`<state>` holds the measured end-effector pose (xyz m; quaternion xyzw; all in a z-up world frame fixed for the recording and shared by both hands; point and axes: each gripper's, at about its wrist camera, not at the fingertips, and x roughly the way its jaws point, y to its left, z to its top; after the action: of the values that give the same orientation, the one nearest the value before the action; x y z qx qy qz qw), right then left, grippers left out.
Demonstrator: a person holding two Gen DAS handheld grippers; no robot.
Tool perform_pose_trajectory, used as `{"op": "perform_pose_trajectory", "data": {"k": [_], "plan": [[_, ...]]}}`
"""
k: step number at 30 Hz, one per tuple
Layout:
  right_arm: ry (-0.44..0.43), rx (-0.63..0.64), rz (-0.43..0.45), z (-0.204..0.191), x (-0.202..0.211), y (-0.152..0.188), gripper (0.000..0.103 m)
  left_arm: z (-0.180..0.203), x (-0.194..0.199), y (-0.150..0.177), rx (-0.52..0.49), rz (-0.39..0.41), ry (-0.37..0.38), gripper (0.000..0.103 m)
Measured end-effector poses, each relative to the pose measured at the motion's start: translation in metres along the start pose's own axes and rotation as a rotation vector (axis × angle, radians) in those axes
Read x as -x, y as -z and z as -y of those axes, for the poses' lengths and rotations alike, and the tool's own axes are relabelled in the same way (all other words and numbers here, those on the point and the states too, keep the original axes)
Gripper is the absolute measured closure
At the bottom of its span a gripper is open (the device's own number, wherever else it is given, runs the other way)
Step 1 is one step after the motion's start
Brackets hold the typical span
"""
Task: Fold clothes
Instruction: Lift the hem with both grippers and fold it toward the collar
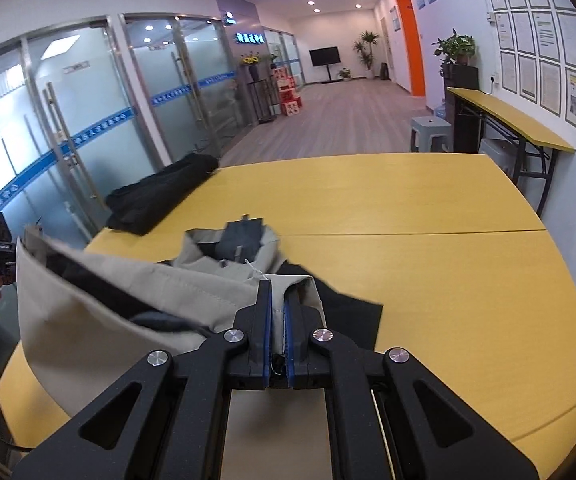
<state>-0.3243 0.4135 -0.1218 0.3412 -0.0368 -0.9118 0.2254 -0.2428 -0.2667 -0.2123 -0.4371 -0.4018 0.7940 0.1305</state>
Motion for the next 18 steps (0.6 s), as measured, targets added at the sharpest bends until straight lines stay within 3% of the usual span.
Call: {"op": "perform_pose_trajectory", "data": {"k": [6,12,15,18], "plan": [[0.033,-0.047,-0.057,0.051,-0.089,-0.013,0.099,-0.032,-0.084,-0.050,-0.043,-0.051,-0.050,0.099],[0.052,-0.022,-0.151,0.080,-0.159,0.006,0.099,-0.066,-0.166,-0.072,-0.092,-0.135,-0.116,0.099],[0.036,-0.066,-0.173,0.099,-0.168,0.020,0.098,-0.080,-0.178,-0.074,-0.090,-0.159,-0.098,0.095],[0.004,-0.072,-0.177,0.102,-0.162,0.024,0.086,-0.080,-0.174,-0.074,-0.126,-0.167,-0.075,0.094]]}}
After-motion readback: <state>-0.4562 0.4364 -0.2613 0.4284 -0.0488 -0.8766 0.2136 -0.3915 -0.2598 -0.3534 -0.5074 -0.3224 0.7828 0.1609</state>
